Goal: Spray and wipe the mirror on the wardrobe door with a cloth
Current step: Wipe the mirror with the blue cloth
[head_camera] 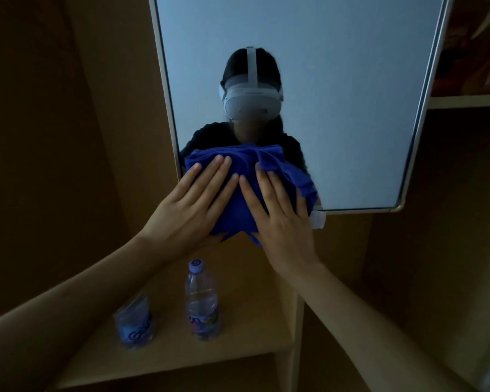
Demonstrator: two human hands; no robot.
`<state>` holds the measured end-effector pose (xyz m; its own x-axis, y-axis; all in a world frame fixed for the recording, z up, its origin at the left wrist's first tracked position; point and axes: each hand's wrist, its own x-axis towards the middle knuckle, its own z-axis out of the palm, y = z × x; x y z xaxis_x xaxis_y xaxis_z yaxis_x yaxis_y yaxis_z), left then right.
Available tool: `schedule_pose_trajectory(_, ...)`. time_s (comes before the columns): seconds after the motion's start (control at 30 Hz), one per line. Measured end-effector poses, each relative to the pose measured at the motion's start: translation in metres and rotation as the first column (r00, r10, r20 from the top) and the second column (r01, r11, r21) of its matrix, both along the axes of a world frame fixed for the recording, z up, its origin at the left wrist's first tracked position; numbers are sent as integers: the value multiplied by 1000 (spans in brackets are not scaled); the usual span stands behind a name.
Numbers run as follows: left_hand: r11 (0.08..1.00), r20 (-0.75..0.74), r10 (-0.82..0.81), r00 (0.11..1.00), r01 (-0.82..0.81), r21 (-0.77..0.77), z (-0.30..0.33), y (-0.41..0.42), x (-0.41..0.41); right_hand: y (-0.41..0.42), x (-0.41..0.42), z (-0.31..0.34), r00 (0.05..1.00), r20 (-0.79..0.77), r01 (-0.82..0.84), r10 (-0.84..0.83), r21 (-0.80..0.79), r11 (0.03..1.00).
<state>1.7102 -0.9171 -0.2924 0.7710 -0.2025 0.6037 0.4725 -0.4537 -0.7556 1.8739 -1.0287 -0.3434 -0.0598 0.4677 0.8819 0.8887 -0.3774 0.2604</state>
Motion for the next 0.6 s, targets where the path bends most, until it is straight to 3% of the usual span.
schedule_pose_trajectory(0.6,992,-29,-122,992,123,37,6,-40,70,-51,74,4,999,36,31,-30,-36,999)
